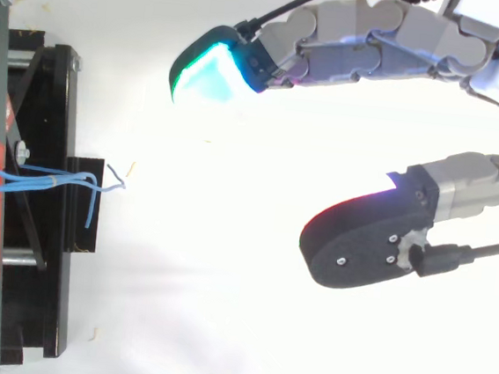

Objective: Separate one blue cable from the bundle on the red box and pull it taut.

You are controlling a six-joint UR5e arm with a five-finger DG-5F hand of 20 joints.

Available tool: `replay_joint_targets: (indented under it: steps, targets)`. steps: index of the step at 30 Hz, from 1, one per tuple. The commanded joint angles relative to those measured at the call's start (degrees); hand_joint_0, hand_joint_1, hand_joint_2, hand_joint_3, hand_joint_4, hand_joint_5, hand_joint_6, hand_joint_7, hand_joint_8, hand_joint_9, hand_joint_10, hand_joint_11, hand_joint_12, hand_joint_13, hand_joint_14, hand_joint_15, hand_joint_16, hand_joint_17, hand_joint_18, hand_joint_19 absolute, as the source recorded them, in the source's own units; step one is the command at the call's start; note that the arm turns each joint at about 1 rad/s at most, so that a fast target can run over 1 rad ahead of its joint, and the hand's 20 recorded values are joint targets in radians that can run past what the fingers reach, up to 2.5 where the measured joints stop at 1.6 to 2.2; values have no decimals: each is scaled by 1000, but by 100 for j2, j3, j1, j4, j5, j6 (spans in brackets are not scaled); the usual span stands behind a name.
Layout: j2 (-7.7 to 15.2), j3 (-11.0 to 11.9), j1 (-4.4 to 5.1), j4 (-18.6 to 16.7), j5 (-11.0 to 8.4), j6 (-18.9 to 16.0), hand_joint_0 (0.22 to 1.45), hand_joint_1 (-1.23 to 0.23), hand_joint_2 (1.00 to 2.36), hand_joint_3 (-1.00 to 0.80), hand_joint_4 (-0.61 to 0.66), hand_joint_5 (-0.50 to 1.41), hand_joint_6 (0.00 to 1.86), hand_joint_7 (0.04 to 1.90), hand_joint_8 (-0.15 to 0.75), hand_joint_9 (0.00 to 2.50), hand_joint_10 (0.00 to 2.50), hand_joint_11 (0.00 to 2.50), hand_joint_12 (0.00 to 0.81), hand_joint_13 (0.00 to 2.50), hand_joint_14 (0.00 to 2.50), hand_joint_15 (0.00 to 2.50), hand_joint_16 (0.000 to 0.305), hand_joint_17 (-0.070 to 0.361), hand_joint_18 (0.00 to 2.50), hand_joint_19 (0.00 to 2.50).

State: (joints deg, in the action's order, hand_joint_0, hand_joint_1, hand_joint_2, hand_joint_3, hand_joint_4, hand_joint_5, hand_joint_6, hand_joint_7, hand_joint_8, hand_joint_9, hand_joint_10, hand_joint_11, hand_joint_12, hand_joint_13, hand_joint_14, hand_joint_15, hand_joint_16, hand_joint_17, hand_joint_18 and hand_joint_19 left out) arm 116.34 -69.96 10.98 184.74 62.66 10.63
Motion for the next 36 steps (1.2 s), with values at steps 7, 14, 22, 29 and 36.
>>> replay_joint_targets:
  steps: [7,14,22,29,36]
  targets:
    - [11,0,9,-176,10,45,451,-551,1000,-500,172,-203,501,614,201,454,0,0,318,253,1,0,61,137,0,333]
    - [231,0,-26,-386,45,-35,455,-555,1000,-500,172,-202,501,618,204,472,0,0,317,263,1,0,61,137,0,352]
    - [538,0,-61,-870,150,-272,455,-557,1000,-500,178,-199,501,629,207,499,0,0,319,281,0,6,61,137,2,364]
    - [1022,0,-167,-1415,141,-386,456,-559,1000,-500,188,-193,501,642,210,529,0,0,321,299,0,24,61,136,19,374]
    - [1242,0,-184,-1889,97,-377,459,-560,1000,-500,193,-187,501,653,212,567,0,0,322,324,2,41,60,135,42,385]
